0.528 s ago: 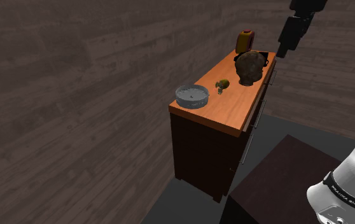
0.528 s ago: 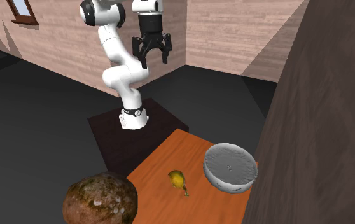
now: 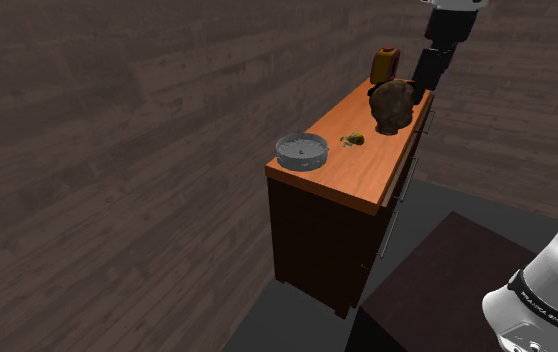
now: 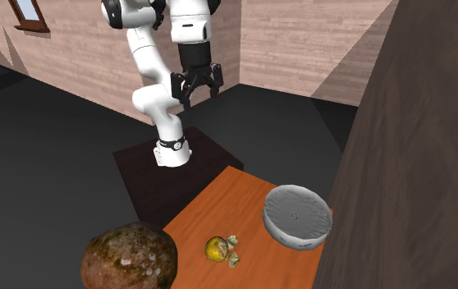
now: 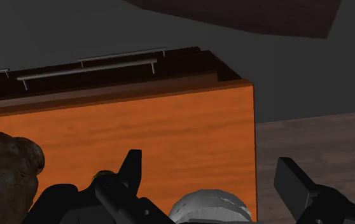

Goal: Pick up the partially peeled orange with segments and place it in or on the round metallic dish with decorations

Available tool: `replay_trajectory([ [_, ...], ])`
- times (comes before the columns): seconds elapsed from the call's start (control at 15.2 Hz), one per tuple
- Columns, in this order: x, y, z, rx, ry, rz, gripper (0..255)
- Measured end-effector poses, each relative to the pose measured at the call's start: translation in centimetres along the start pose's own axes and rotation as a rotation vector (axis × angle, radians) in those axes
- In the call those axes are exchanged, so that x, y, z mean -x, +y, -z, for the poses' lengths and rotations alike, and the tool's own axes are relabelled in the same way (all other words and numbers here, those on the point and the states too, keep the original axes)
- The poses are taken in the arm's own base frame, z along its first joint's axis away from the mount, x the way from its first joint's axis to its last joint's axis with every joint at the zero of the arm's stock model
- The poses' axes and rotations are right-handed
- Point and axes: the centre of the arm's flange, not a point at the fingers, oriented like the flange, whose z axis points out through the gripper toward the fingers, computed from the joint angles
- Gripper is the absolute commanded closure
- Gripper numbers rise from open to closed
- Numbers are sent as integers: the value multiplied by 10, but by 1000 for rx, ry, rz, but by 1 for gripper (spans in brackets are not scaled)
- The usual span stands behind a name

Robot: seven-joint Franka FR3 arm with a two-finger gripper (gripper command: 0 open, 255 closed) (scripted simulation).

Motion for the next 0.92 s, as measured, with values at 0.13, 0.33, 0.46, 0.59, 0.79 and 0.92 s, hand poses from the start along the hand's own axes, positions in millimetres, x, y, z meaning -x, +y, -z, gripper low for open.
replay_trajectory([
  [0.13, -18, 16, -16, -6, 0, 21, 0],
  [0.33, -41, 32, -40, -14, 0, 54, 0],
  [0.46, -61, 47, -58, -20, -1, 74, 0],
  [0.59, -80, 61, -73, -26, -1, 96, 0],
  [0.79, -106, 75, -94, -35, 0, 128, 0],
  [0.92, -125, 89, -111, -40, 0, 149, 0],
])
